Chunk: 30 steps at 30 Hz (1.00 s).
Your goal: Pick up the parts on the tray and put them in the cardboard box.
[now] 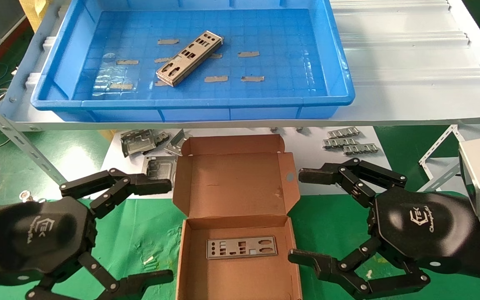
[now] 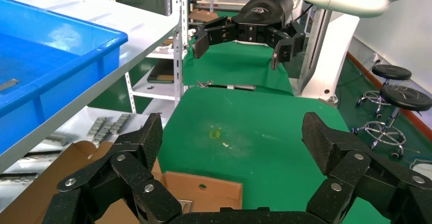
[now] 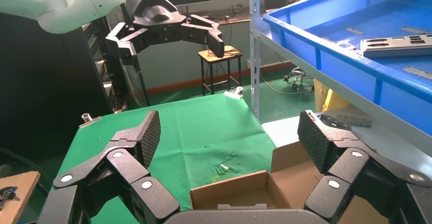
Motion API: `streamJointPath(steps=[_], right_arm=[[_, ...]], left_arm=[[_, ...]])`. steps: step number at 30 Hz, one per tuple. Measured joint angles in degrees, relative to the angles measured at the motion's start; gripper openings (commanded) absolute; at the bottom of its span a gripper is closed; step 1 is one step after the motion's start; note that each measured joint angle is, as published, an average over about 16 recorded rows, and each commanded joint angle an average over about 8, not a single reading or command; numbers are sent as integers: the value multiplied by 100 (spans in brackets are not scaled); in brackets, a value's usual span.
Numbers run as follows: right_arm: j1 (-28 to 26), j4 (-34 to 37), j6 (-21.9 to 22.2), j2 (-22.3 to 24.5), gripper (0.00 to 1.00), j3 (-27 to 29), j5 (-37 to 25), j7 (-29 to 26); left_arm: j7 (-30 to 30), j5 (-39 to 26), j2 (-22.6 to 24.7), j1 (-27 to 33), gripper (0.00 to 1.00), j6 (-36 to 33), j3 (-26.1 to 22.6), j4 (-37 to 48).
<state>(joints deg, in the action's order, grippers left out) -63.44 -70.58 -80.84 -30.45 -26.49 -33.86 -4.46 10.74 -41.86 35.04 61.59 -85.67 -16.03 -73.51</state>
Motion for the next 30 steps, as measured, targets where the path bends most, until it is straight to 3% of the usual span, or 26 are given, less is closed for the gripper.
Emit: streamJointPath(steps=[21,29,30], right_arm=[[0,0,0,0,99,0,0,0],[0,0,0,0,1,0,0,0],[0,0,0,0,0,0,0,0]], left_arm=[[0,0,0,0,100,0,0,0],[0,0,0,0,100,0,0,0],[0,0,0,0,100,0,0,0]])
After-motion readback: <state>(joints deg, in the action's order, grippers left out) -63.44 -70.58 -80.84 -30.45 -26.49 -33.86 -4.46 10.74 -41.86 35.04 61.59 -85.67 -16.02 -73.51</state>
